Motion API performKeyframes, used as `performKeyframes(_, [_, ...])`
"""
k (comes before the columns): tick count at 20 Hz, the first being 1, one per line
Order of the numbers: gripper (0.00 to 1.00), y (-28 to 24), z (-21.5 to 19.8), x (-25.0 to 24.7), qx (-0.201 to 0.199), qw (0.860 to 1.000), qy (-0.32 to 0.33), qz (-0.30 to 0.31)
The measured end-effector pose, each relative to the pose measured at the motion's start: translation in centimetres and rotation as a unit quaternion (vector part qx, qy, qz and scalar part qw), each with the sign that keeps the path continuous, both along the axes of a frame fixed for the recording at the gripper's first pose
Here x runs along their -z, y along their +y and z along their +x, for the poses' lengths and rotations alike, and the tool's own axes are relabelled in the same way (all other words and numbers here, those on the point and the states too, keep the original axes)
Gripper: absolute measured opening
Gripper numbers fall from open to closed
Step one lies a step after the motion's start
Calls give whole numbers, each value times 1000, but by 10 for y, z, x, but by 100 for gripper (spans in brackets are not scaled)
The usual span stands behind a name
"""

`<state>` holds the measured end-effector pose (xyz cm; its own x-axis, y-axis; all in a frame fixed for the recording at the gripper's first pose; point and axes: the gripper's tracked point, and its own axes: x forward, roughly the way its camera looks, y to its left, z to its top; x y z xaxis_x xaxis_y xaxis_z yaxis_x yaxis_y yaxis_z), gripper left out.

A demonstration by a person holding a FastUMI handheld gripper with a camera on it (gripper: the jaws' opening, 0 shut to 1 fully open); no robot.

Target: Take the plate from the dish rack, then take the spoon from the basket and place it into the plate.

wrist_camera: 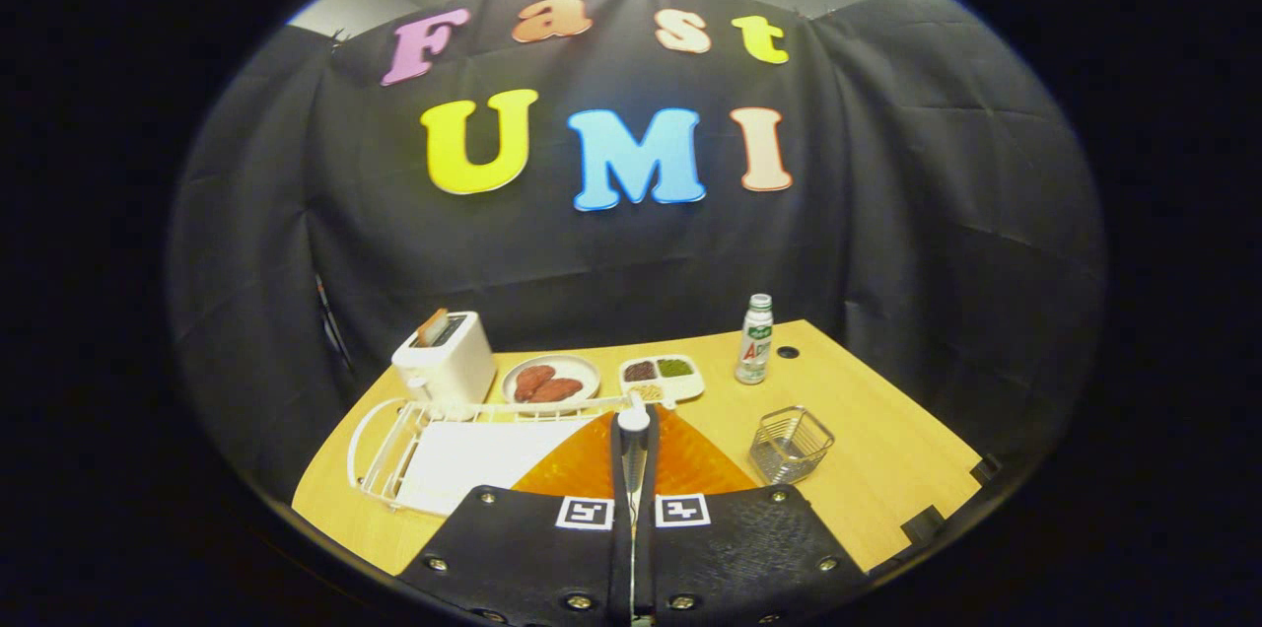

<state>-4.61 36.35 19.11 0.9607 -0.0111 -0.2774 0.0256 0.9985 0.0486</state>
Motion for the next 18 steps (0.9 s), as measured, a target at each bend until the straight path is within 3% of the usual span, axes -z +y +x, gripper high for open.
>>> performKeyframes(6, [1, 48, -21, 57, -54, 997, 49, -6])
performKeyframes(13, [1, 66, -25, 114, -65, 993, 93, -7])
performKeyframes(18, [1, 70, -18, 117, -67, 994, 83, -5])
